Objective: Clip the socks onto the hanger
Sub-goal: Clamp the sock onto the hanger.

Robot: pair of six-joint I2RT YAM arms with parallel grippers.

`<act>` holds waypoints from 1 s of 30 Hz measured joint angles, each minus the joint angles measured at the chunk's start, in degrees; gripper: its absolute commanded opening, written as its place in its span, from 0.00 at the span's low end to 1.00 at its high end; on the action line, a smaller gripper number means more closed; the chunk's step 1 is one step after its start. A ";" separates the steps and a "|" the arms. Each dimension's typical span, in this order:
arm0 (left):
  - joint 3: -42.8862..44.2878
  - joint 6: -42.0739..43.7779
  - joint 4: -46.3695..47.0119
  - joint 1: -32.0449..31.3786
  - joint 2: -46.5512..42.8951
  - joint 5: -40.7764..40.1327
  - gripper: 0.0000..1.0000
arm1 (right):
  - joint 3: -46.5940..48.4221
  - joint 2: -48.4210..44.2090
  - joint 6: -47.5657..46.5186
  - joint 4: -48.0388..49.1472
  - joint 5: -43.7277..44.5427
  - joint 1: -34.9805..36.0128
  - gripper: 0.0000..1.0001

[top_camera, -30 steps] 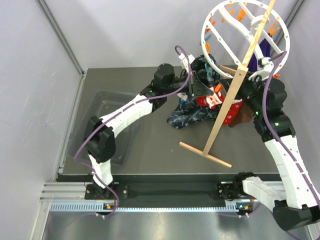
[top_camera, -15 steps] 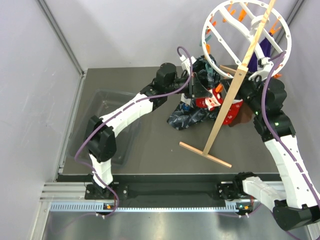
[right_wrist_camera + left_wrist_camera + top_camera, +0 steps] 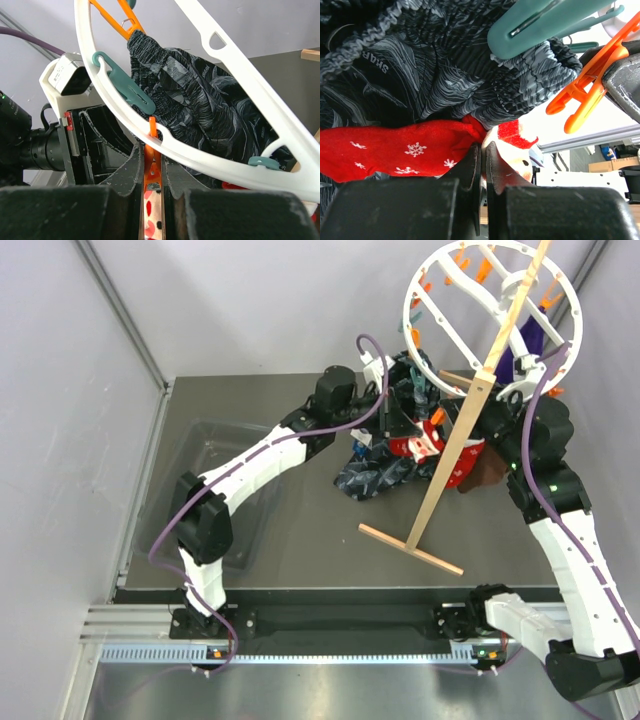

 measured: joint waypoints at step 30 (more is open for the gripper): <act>-0.94 -3.52 6.86 -0.72 -2.99 -1.49 0.00 | 1.11 0.74 -1.95 -0.87 -0.83 0.00 0.00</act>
